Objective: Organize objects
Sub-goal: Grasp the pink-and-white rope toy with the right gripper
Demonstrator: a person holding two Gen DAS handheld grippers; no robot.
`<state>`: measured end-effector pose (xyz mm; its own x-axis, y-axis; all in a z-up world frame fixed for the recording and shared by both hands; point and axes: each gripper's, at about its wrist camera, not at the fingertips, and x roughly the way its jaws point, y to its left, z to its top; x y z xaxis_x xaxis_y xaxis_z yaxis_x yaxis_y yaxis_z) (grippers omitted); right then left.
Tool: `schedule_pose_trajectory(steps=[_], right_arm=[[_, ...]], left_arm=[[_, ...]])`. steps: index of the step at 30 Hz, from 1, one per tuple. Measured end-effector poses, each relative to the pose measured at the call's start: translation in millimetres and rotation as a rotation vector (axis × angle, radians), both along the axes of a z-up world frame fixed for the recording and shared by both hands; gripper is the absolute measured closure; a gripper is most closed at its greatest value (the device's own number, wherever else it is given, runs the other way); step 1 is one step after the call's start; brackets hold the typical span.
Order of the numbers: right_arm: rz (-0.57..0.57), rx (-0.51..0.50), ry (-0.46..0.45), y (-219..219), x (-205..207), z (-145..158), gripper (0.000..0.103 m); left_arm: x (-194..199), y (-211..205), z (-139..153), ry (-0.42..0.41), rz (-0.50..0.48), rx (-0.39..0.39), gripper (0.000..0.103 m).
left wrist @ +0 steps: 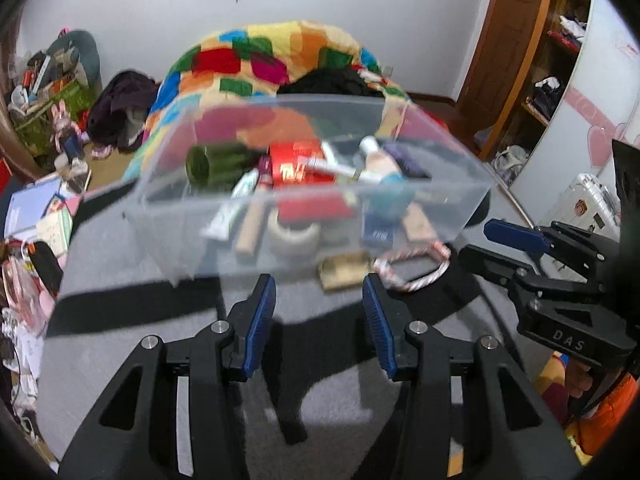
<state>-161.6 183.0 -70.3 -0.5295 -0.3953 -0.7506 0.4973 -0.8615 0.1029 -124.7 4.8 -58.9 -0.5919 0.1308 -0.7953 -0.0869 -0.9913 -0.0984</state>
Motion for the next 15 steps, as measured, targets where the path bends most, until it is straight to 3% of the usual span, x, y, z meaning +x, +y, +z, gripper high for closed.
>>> schedule_pose_trajectory(steps=[5,7,9,12,15], right_arm=[[0.003,-0.006,-0.075,-9,-14,-20,0.065],[0.003,-0.004,-0.097,-12,-16,-25,0.072],[-0.004,0.006,-0.085,-15,-16,-27,0.075],[-0.02,0.024,-0.065,-17,-15,-28,0.091],[-0.022,0.011,-0.056,-13,-11,-27,0.092]], left_arm=[[-2,-3,-16,-0.057,0.002,0.015,0.058],[-4,-2,-18,-0.067,-0.005,0.014,0.058],[-5,1,-21,-0.078,-0.014,0.016,0.055],[-7,6,-24,-0.086,-0.022,0.009,0.048],[-8,11,-24,-0.087,-0.031,-0.005,0.046]])
